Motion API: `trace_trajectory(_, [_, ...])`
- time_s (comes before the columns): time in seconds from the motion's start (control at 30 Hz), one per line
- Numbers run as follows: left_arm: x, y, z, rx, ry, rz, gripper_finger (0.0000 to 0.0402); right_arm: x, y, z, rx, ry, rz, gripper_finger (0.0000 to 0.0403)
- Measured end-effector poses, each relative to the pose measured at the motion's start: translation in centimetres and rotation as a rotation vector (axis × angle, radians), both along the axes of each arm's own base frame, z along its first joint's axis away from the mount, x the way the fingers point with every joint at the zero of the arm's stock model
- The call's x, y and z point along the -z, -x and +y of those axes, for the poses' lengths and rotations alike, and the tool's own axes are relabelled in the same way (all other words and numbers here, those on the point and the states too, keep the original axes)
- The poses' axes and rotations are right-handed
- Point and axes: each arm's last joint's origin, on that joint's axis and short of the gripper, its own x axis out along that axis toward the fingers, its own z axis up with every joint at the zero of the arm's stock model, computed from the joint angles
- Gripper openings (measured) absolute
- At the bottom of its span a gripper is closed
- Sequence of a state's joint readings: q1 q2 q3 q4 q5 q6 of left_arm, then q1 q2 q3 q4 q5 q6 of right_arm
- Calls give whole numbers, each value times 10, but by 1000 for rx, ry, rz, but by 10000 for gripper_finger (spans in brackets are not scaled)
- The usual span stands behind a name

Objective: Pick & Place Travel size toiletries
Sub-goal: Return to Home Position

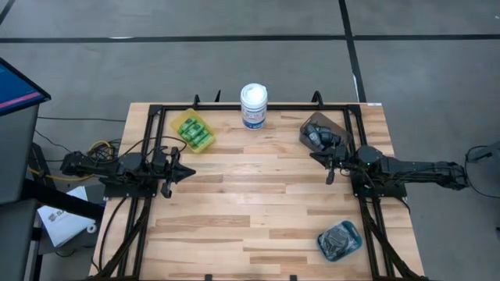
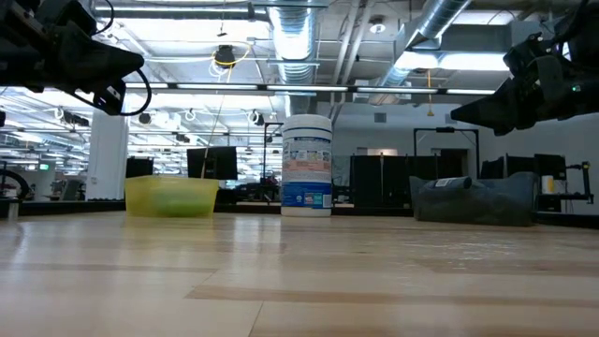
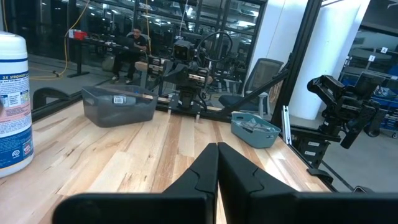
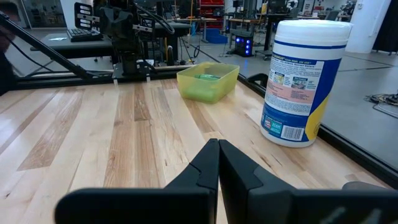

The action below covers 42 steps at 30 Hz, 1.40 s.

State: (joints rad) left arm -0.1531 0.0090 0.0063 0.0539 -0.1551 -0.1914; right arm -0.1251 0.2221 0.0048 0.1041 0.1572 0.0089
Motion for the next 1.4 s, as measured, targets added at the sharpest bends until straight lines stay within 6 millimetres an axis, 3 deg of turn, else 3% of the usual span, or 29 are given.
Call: trace_trajectory(1.4, [-1,0,0,-2,3,-15,0,0,0,0,0,0,0,0])
